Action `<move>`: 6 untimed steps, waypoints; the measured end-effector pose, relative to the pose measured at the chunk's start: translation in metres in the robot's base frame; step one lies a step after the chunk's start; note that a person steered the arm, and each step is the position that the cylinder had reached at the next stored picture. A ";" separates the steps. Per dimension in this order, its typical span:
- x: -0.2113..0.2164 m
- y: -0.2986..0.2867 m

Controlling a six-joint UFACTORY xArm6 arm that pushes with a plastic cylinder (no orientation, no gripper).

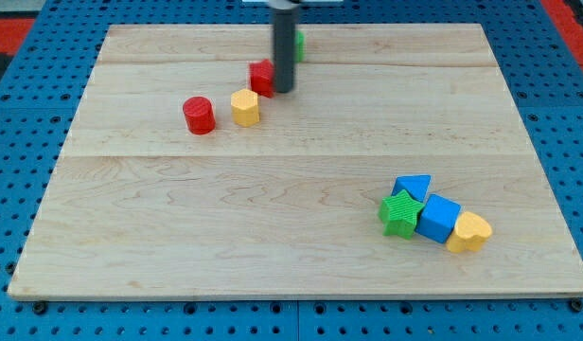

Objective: Place the red star above the red circle

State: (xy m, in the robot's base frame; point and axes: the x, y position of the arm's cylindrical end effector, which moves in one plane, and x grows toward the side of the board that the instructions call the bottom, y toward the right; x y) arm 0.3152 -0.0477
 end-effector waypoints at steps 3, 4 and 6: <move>-0.052 -0.045; -0.029 -0.075; -0.019 0.075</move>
